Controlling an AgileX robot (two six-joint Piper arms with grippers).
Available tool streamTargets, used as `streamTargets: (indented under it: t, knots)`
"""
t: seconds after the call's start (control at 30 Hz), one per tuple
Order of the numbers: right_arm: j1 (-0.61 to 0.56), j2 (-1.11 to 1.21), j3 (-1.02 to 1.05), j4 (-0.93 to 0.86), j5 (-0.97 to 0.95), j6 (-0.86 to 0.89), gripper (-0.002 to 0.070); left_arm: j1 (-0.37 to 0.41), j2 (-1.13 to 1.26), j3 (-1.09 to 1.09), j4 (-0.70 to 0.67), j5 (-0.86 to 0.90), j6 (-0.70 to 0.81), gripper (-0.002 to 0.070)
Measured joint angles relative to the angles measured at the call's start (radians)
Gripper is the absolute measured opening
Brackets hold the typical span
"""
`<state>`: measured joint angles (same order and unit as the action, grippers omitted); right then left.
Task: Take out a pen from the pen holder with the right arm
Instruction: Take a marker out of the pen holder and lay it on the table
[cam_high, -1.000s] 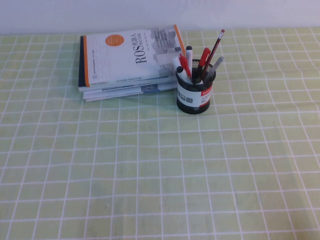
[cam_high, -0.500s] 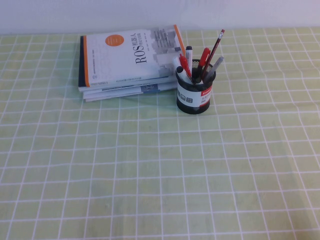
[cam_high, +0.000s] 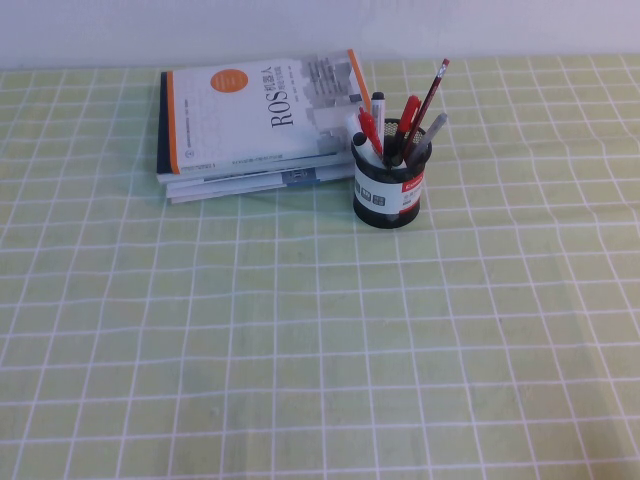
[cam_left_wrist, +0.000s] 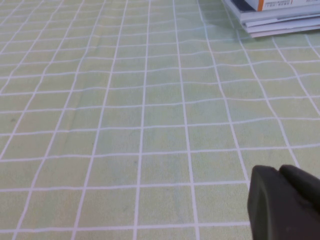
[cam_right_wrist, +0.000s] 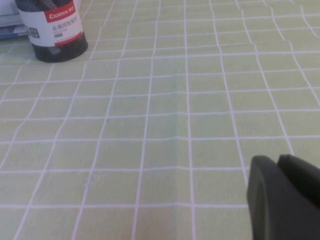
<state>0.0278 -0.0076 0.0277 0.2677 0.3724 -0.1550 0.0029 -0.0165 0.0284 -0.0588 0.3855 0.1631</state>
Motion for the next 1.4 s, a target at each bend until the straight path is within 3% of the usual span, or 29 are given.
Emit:
streamTargets:
  t: [0.3, 0.63, 0.9, 1.13, 1.4]
  knots:
    - [0.000, 0.000, 0.000, 0.000, -0.036, 0.000, -0.0013, 0.000, 0.000, 0.000, 0.000, 0.000, 0.000, -0.0005]
    - [0.000, 0.000, 0.000, 0.360, -0.269, 0.000, -0.0013, 0.000, 0.000, 0.000, 0.000, 0.000, 0.000, -0.0005]
    - [0.000, 0.000, 0.000, 0.432, -0.294, 0.000, -0.0013, 0.000, 0.000, 0.000, 0.000, 0.000, 0.000, -0.0005]
    - [0.000, 0.044, -0.100, 0.459, -0.150, 0.000, -0.0013, 0.000, 0.000, 0.000, 0.000, 0.000, 0.000, -0.0005]
    - [0.000, 0.385, -0.375, 0.444, 0.075, -0.102, -0.0013, 0.000, 0.000, 0.000, 0.000, 0.000, 0.000, -0.0005]
